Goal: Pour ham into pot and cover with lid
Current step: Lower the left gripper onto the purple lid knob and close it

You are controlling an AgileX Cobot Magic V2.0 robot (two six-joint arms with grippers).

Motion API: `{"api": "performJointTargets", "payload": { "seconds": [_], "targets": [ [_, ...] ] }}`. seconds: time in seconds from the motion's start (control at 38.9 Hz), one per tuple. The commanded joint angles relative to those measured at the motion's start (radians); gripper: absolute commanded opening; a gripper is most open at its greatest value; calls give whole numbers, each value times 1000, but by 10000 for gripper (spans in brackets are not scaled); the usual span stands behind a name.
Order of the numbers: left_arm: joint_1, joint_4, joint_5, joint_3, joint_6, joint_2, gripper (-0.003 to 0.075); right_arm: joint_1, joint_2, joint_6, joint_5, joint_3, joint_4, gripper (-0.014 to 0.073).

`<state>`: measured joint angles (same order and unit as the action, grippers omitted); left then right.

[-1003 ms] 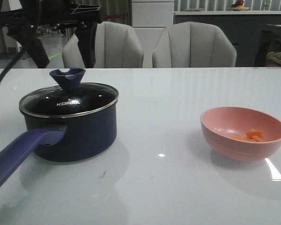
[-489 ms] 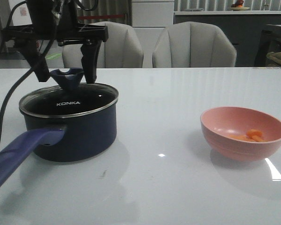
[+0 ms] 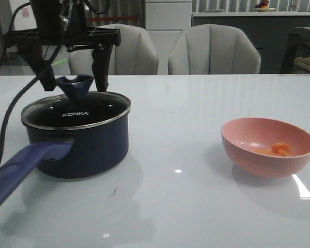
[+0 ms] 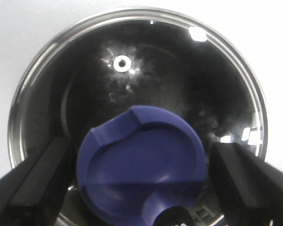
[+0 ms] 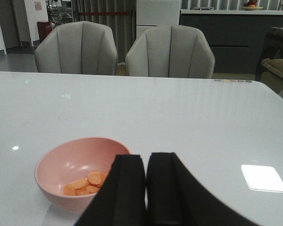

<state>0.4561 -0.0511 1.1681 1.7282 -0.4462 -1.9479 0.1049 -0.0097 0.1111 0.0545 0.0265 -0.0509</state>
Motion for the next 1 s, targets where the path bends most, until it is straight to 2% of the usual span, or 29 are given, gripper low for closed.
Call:
{"api": "performJointTargets", "payload": {
  "seconds": [0.0,0.15,0.28,0.36,0.98],
  "targets": [
    [4,-4,-22,32,-16,52,595,1,-21,-1,-78,-5,-11,181],
    [4,4,-17,32,-16,52,496,1,-21,-1,-78,-5,-11,181],
    [4,17,-15,32,-16,51,375,1,-21,-1,-78,-5,-11,181],
    [4,17,-15,32,-16,51,343,1,-21,-1,-78,-5,-11,181],
    [-5,-11,14,65,-11,53,330,1,-21,-1,-78,-5,-11,181]
  ]
}}
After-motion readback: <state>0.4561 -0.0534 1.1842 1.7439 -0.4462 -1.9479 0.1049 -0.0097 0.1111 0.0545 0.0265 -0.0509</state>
